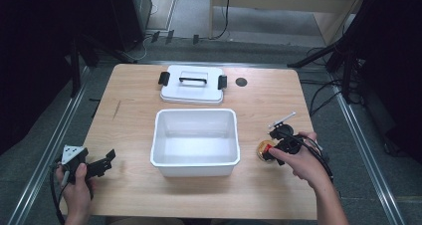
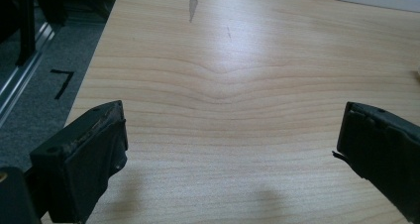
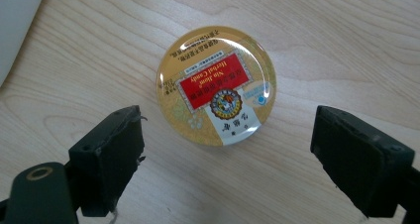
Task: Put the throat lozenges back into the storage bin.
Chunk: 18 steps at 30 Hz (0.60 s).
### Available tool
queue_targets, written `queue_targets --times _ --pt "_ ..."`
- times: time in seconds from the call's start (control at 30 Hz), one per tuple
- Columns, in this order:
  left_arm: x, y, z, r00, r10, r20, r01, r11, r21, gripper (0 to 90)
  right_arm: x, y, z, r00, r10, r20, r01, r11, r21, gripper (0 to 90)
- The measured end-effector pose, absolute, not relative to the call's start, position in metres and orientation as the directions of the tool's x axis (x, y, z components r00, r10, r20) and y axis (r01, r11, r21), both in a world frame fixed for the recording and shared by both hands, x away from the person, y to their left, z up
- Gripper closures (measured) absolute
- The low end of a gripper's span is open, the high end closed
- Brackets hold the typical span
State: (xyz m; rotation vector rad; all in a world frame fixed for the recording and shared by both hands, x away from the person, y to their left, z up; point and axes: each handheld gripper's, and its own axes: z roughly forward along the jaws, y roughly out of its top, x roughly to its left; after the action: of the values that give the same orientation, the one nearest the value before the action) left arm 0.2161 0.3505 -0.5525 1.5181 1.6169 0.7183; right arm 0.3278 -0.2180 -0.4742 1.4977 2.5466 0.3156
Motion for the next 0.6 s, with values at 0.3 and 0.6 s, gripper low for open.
queue_targets --times 0.3,0.6 --pt "0.217 0.351 -0.553 0.032 0.986 -0.162 0.543 0.119 0.831 0.0 0.347 -0.206 -0.483 -0.425 0.905 -0.039 0.887 0.424 0.181 13.3" --pt "0.217 0.351 -0.553 0.033 0.985 -0.167 0.546 0.122 0.829 0.0 0.357 -0.196 -0.493 -0.405 0.913 -0.051 0.906 0.408 0.113 13.1"
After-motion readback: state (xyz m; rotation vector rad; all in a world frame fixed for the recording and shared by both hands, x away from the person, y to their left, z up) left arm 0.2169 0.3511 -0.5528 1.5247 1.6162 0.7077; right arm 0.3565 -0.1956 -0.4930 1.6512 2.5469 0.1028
